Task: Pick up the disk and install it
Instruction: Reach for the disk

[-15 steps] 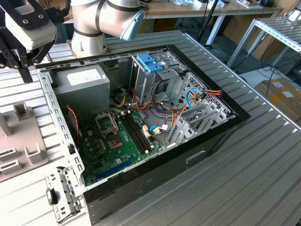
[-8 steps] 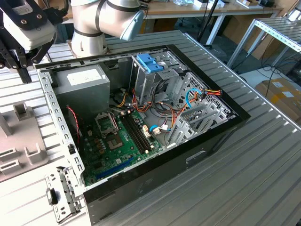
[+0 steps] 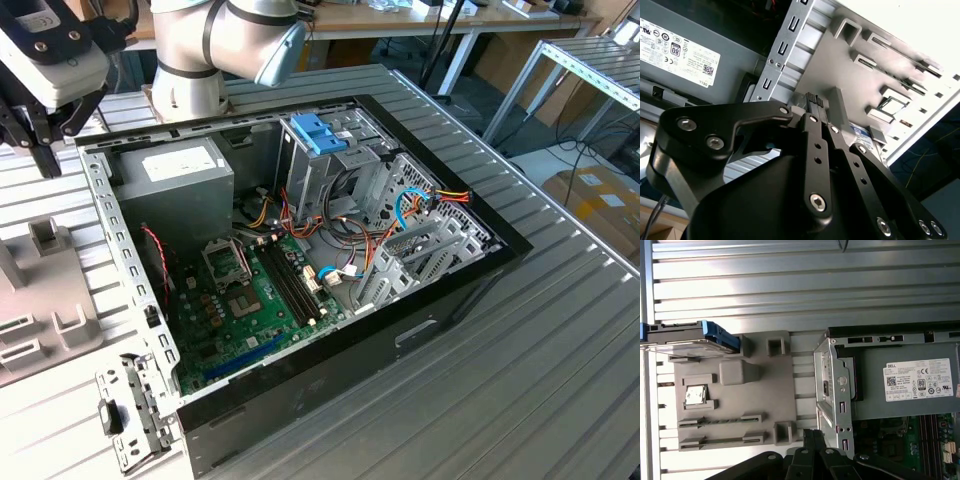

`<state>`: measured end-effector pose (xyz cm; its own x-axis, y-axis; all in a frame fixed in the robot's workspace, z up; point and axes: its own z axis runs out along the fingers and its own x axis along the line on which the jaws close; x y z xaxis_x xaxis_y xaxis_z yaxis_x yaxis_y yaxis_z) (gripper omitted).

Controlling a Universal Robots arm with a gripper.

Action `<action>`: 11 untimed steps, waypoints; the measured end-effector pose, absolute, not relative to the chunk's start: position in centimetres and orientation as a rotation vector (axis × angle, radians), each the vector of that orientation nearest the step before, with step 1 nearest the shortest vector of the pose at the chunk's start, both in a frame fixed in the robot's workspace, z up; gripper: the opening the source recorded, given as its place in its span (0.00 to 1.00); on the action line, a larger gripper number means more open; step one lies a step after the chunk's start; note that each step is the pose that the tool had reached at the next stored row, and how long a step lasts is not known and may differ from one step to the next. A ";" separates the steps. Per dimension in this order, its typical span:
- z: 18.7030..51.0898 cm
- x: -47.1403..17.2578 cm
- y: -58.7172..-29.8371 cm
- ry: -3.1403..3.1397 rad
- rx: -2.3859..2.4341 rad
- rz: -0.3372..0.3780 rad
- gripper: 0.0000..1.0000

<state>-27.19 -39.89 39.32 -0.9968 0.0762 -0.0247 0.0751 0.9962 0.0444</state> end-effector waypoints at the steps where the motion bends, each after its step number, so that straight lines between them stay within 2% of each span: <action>1: 39.3 -27.2 -39.9 3.112 0.118 0.068 0.11; 11: 39.3 -27.6 -39.9 3.112 0.118 0.068 0.11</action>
